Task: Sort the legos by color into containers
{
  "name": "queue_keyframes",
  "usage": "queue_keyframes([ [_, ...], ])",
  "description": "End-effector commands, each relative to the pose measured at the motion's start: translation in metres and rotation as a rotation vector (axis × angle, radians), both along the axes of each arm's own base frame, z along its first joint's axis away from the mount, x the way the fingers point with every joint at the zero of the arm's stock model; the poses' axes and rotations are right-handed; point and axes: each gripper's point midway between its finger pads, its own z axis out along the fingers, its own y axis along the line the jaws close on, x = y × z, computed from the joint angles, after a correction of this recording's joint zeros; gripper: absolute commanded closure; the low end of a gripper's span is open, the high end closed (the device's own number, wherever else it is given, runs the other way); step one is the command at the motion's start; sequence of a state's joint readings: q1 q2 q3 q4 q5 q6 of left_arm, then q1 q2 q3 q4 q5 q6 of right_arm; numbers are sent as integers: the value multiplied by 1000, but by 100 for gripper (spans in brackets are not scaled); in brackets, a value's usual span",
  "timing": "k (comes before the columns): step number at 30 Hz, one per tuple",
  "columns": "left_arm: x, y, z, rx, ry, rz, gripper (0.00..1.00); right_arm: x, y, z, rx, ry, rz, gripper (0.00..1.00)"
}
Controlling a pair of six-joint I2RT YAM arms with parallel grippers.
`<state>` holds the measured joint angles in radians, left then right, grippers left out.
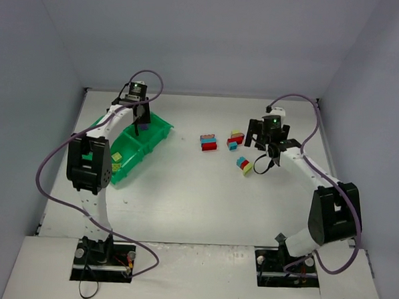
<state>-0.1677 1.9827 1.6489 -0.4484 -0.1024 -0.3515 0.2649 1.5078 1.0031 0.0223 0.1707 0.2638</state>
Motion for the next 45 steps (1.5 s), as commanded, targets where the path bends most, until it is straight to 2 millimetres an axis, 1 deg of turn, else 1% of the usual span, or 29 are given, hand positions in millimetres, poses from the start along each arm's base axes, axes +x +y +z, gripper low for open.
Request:
queue_keyframes([
  [1,26,8,47,32,-143,5,66,24,-13,23,27,-71,-78,7],
  [2,27,8,49,31,-147,4,64,26,-17,20,29,-64,-90,7],
  [3,28,8,45,32,-138,4,63,27,-20,17,29,-56,-100,7],
  [4,28,7,45,31,-138,3,59,29,-24,15,30,-52,-113,7],
  [5,29,7,44,29,-138,0,59,31,-30,6,29,-32,-132,7],
  [7,28,6,42,26,-131,-1,56,36,-35,1,26,-22,-146,7],
  [8,28,6,42,23,-133,0,56,37,-39,-9,21,2,-157,7],
  [11,27,3,43,2,-133,-1,56,41,-47,-24,11,34,-176,6],
  [14,25,-1,48,-23,-139,-2,56,45,-54,-32,12,51,-192,6],
  [18,17,-10,68,-70,-161,-15,55,52,-63,-39,-11,63,-191,5],
  [19,15,-16,73,-87,-163,-32,53,54,-64,-44,-17,72,-186,5],
  [20,10,-19,81,-98,-168,-36,47,56,-65,-46,-20,72,-183,5],
  [21,6,-22,86,-102,-170,-41,45,60,-67,-44,-18,62,-185,5],
  [27,-31,-49,106,-140,-159,-101,33,77,-64,-58,-28,79,-102,5],
  [28,-39,-51,101,-144,-141,-110,33,77,-67,-66,-36,97,-98,5],
  [29,-47,-56,111,-151,-159,-121,33,78,-67,-69,-35,102,-90,4],
  [31,-62,-58,109,-152,-147,-132,33,82,-65,-78,-21,112,-42,5],
  [32,-69,-67,109,-172,-136,-166,33,82,-61,-85,-4,125,-10,6],
  [33,-79,-67,108,-172,-127,-171,33,82,-62,-86,-11,125,-2,7],
  [34,-79,-69,108,-172,-126,-176,33,83,-59,-88,-3,123,24,8],
  [36,-93,-72,104,-174,-111,-189,33,85,-52,-87,3,108,81,17],
  [37,-98,-73,109,-181,-118,-196,33,84,-51,-87,5,107,94,26],
  [39,-109,-78,104,-185,-100,-216,33,83,-46,-82,15,95,124,37],
  [40,-112,-80,108,-188,-108,-222,33,80,-46,-81,12,92,127,50],
  [41,-116,-82,107,-187,-106,-229,33,81,-47,-76,4,79,130,57],
  [42,-118,-86,107,-179,-109,-236,33,81,-46,-64,4,52,135,64],
  [43,-120,-89,108,-179,-114,-243,33,81,-43,-59,11,38,153,75],
  [44,-121,-92,108,-180,-114,-253,33,79,-39,-53,18,27,168,81],
  [45,-122,-96,110,-185,-116,-262,33,79,-34,-34,18,-15,187,87],
])
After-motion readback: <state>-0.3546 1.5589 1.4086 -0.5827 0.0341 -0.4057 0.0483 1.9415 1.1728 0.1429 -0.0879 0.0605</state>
